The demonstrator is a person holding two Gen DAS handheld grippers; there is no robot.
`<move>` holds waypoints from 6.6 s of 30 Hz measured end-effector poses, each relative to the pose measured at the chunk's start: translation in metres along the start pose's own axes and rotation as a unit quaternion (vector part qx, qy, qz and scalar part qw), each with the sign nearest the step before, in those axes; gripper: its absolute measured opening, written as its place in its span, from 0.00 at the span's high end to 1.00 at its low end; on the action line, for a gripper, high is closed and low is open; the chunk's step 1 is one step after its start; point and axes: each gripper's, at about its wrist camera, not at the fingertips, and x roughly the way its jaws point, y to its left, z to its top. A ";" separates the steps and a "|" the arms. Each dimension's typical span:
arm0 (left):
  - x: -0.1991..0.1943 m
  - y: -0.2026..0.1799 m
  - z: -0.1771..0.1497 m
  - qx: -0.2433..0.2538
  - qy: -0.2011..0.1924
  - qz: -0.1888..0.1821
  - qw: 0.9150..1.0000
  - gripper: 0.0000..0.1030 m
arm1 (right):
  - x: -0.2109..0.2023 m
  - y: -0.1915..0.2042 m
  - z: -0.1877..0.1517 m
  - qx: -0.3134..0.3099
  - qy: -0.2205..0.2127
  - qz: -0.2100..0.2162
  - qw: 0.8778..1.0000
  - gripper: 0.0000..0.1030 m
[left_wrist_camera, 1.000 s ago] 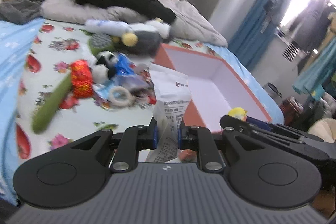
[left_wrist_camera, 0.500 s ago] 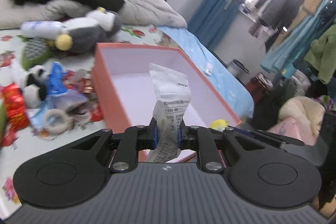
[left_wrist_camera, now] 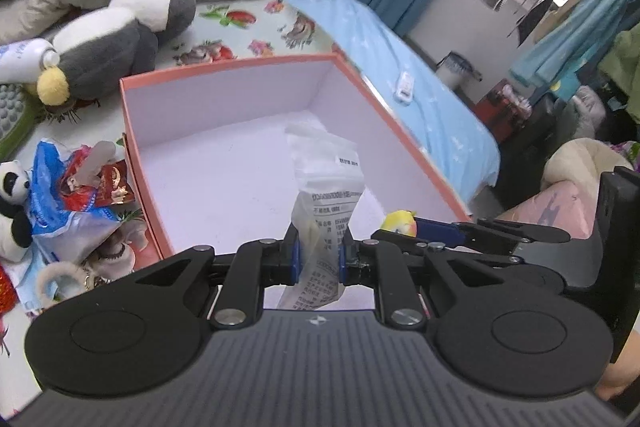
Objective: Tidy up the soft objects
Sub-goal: 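Carry both items over the orange box and open both tools to drop them, then withdraw both tools from the box back toward the bed items, then grasp the red tea packet with the left tool while the right grasps the white hair tie, then lift the red tea packet with the left tool while the right grasps the white hair tie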
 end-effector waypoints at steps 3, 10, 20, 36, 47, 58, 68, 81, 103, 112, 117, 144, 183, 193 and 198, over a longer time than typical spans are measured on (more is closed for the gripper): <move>0.022 0.002 0.008 0.001 0.022 0.004 1.000 0.81 | 0.023 -0.011 0.001 0.003 0.023 -0.006 1.000 0.64; 0.065 0.014 0.017 -0.004 0.055 0.019 0.998 0.81 | 0.067 -0.036 -0.007 0.030 0.066 -0.025 0.997 0.64; 0.072 0.020 0.017 -0.004 0.056 0.019 0.998 0.59 | 0.075 -0.047 -0.012 0.041 0.072 -0.027 0.996 0.57; 0.003 0.013 -0.015 0.044 -0.034 0.042 0.998 0.59 | 0.008 -0.023 -0.027 0.020 -0.026 -0.016 0.999 0.49; -0.056 0.007 -0.067 0.073 -0.100 0.056 0.991 0.59 | -0.039 0.020 -0.056 0.008 -0.099 0.010 0.995 0.49; -0.117 0.005 -0.131 0.044 -0.151 0.077 0.985 0.59 | -0.080 0.059 -0.087 -0.023 -0.155 0.010 0.988 0.49; -0.182 0.039 -0.189 -0.016 -0.178 0.117 0.977 0.59 | -0.099 0.103 -0.122 -0.030 -0.141 0.049 0.988 0.49; -0.228 0.062 -0.263 -0.073 -0.177 0.155 0.969 0.59 | -0.112 0.150 -0.159 -0.054 -0.115 0.079 0.989 0.49; -0.173 0.146 -0.247 -0.137 -0.148 0.179 0.963 0.47 | -0.034 0.199 -0.153 -0.111 -0.072 0.088 0.987 0.49; -0.140 0.204 -0.209 -0.180 -0.142 0.192 0.954 0.47 | 0.030 0.213 -0.119 -0.121 -0.047 0.089 0.987 0.49; -0.111 0.222 -0.185 -0.184 -0.128 0.196 0.954 0.47 | 0.065 0.219 -0.106 -0.136 -0.030 0.088 0.986 0.50; -0.018 0.274 -0.124 -0.258 -0.128 0.272 0.918 0.46 | 0.154 0.245 -0.079 -0.220 -0.030 0.152 0.963 0.62; -0.097 0.215 -0.241 -0.257 -0.099 0.142 0.951 0.82 | 0.071 0.215 -0.138 -0.189 0.028 0.119 0.974 0.89; -0.100 0.217 -0.258 -0.267 -0.080 0.168 0.946 0.60 | 0.062 0.213 -0.144 -0.180 0.024 0.120 0.976 0.83; -0.103 0.209 -0.258 -0.265 -0.096 0.168 0.945 0.47 | 0.062 0.205 -0.143 -0.163 0.024 0.112 0.980 0.42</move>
